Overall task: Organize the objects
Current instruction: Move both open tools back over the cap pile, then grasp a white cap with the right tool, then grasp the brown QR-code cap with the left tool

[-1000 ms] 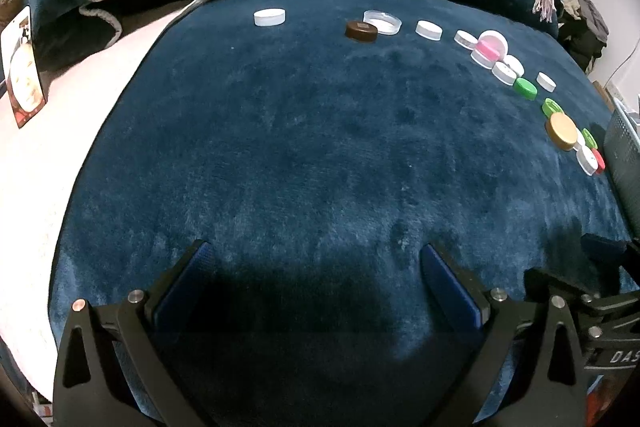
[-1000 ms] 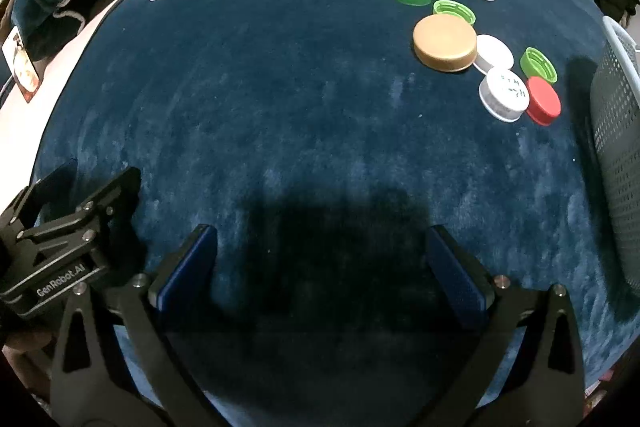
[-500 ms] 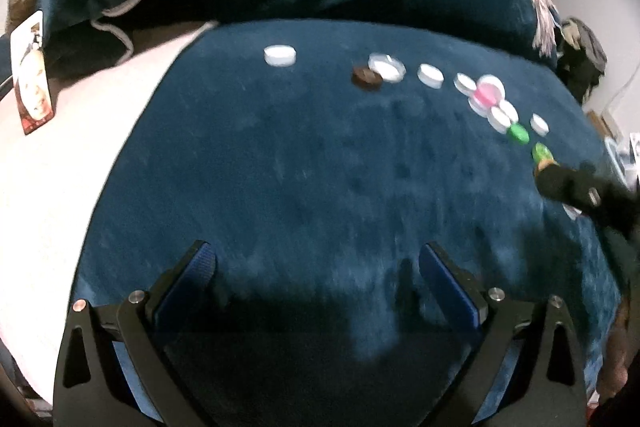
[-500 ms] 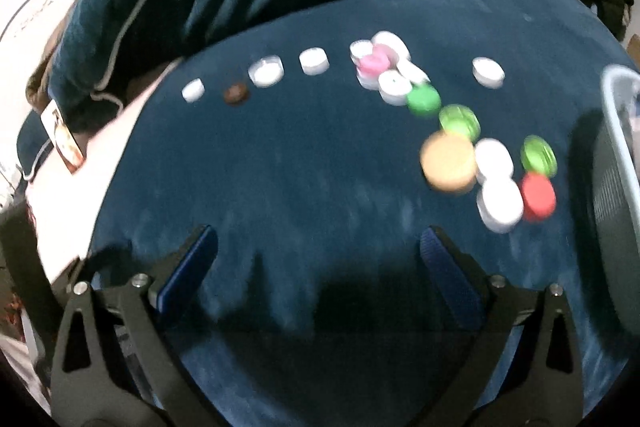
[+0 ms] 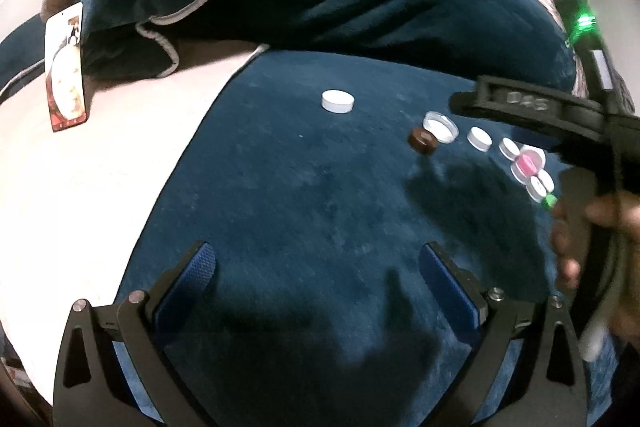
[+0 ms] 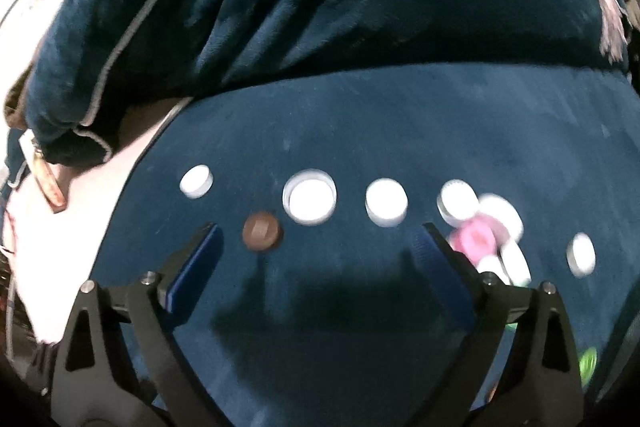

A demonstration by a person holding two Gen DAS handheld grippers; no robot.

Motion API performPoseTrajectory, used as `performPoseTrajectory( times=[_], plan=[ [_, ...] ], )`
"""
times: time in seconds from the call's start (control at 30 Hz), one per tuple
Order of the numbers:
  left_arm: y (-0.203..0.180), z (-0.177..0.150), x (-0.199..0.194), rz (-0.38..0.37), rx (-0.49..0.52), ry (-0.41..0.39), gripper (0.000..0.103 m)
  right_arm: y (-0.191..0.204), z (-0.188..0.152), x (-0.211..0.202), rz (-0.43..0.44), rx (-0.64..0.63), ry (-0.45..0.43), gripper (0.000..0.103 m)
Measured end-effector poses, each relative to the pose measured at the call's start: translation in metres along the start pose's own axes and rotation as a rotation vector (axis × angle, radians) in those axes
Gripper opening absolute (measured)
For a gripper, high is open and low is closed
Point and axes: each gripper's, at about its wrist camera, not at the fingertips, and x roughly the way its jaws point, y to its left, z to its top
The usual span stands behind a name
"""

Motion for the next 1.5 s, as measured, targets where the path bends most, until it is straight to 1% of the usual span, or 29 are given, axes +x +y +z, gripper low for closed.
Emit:
performPoseTrajectory(
  times=[0.07,0.23,0.27,0.3,0.33,0.37,0.4,0.5,0.63,0.7,0.73,0.8,0.9,0.97,1.03,1.2,1.27,1.37,1.4,1.43,1.47,1.5],
  plan=[
    [0.002,0.002,0.003,0.004,-0.021,0.0,0.102,0.002,0.006,0.016,0.002,-0.008,0.023,0.09],
    [0.001,0.004,0.009,0.006,-0.032,0.003,0.102,0.007,0.014,0.045,-0.023,-0.02,0.066,0.087],
    [0.0,0.004,0.01,0.003,-0.033,0.006,0.102,0.008,0.016,0.05,-0.028,-0.026,0.083,0.078],
    [0.0,0.005,0.011,0.001,-0.034,0.008,0.102,0.01,0.016,0.055,-0.03,-0.049,0.116,0.061],
    [-0.001,0.005,0.012,-0.002,-0.033,0.01,0.102,0.011,0.015,0.057,-0.026,-0.055,0.143,0.041],
    [-0.002,0.005,0.012,-0.004,-0.03,0.01,0.102,0.01,0.012,0.053,-0.013,-0.051,0.134,0.041],
    [-0.002,0.006,0.013,-0.005,-0.027,0.01,0.102,0.009,0.008,0.042,0.005,-0.043,0.106,0.041],
    [-0.005,0.006,0.012,-0.012,-0.014,0.011,0.102,0.002,-0.01,0.012,0.043,-0.001,0.089,0.041],
    [-0.008,0.006,0.014,-0.018,0.009,0.016,0.102,-0.01,-0.048,-0.019,0.004,0.043,0.08,0.042],
    [-0.01,0.006,0.015,-0.022,0.017,0.022,0.102,-0.02,-0.065,-0.017,-0.027,0.076,0.097,0.043],
    [-0.011,0.006,0.017,-0.026,0.022,0.029,0.102,-0.026,-0.076,-0.007,-0.017,0.108,0.138,0.043],
    [-0.015,0.008,0.019,-0.035,0.041,0.032,0.102,-0.03,-0.085,-0.01,0.003,0.122,0.057,0.044],
    [-0.029,0.019,0.026,-0.038,0.111,0.025,0.102,-0.03,-0.093,-0.012,0.004,0.133,-0.011,0.042],
    [-0.039,0.028,0.034,-0.028,0.153,0.018,0.102,-0.027,-0.094,-0.011,0.004,0.135,-0.022,0.041],
    [-0.047,0.039,0.045,-0.038,0.169,0.018,0.102,-0.028,-0.093,-0.011,0.012,0.139,-0.025,0.042],
    [-0.07,0.069,0.065,-0.097,0.209,-0.019,0.099,-0.026,-0.097,-0.01,-0.002,0.121,-0.039,0.043],
    [-0.081,0.078,0.078,-0.109,0.247,-0.018,0.095,-0.026,-0.099,-0.01,-0.008,0.114,-0.043,0.043],
    [-0.09,0.083,0.1,-0.129,0.288,0.018,0.088,-0.027,-0.1,-0.011,-0.009,0.113,-0.048,0.043],
    [-0.094,0.082,0.109,-0.139,0.31,0.049,0.082,-0.027,-0.099,-0.011,-0.009,0.112,-0.048,0.043],
    [-0.095,0.08,0.114,-0.152,0.325,0.071,0.06,-0.027,-0.099,-0.01,-0.01,0.111,-0.048,0.043],
    [-0.096,0.076,0.118,-0.173,0.34,0.093,0.042,-0.027,-0.098,-0.01,-0.01,0.11,-0.048,0.044],
    [-0.095,0.074,0.117,-0.169,0.344,0.084,0.03,-0.028,-0.098,-0.01,-0.008,0.11,-0.047,0.044]
  ],
)
